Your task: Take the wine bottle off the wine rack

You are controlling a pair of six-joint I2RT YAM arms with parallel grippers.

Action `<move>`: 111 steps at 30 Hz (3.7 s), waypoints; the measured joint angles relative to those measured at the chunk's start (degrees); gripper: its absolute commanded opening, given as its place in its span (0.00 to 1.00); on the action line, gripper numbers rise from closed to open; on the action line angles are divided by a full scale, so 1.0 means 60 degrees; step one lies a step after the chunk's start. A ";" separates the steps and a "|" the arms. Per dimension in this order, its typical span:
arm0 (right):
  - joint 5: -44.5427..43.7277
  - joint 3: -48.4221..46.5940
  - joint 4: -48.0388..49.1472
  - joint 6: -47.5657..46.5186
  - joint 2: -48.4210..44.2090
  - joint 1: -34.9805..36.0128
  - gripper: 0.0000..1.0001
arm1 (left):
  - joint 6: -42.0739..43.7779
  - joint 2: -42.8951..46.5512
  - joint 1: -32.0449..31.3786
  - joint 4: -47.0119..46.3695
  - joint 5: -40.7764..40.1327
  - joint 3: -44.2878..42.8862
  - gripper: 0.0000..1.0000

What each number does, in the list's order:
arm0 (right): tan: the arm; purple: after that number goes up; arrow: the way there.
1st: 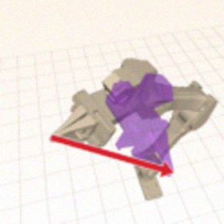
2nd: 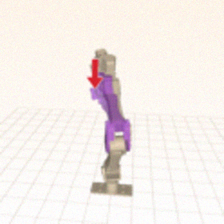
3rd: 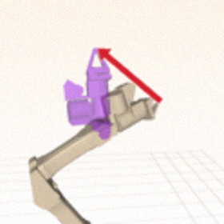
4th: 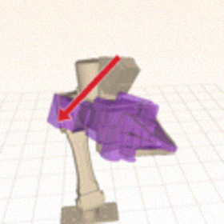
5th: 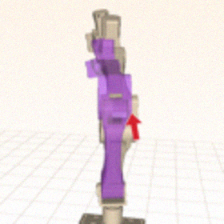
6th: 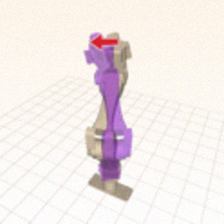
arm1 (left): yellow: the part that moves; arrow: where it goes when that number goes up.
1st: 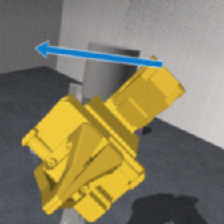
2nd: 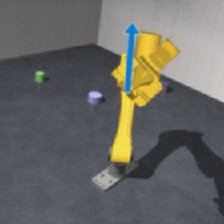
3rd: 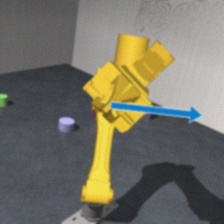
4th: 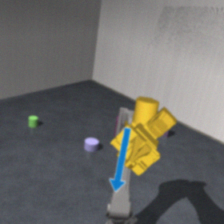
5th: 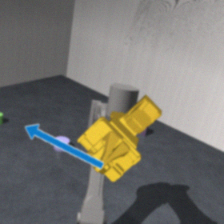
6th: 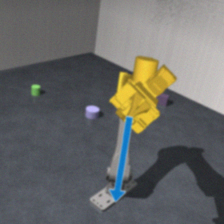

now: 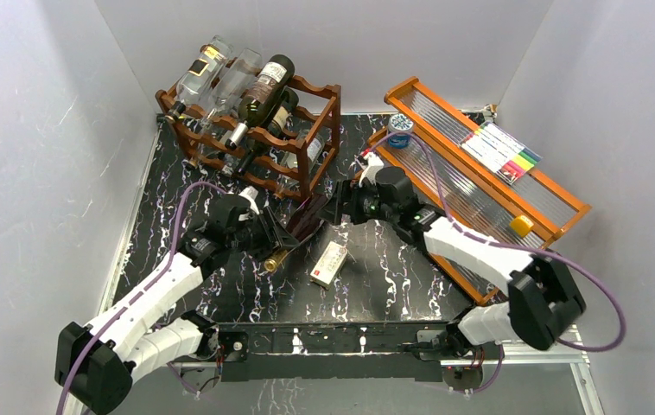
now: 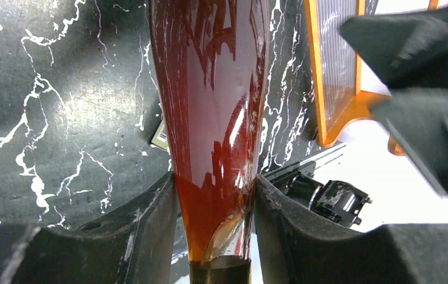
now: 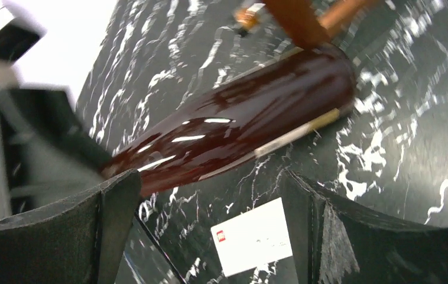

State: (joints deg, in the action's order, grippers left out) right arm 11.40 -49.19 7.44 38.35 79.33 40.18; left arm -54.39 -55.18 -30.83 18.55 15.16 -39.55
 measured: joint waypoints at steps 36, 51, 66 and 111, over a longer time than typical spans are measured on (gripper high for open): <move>-0.0029 0.0801 0.4084 -1.3060 -0.0605 0.5501 0.64 | -0.1555 -0.0441 0.0000 0.1082 0.0073 -0.1049 0.00; -0.1829 0.1330 0.5380 -1.5049 -0.0164 0.6175 0.54 | -0.1636 -0.0452 0.0022 0.1137 0.0098 -0.1078 0.00; -0.2557 0.1606 0.6149 -1.5850 0.0164 0.6495 0.00 | -0.1701 -0.0561 0.0022 0.1115 0.0157 -0.1118 0.09; -0.5570 -0.0976 0.4073 -0.9326 -0.0561 0.2951 0.00 | 0.0849 0.1938 0.0040 0.2069 -0.3228 -0.3096 0.98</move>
State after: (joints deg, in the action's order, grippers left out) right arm -22.02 -55.05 31.88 -17.61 75.96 57.89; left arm -49.30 -43.55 -30.59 30.96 -4.21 -58.13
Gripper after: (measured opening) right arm 0.432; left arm 0.981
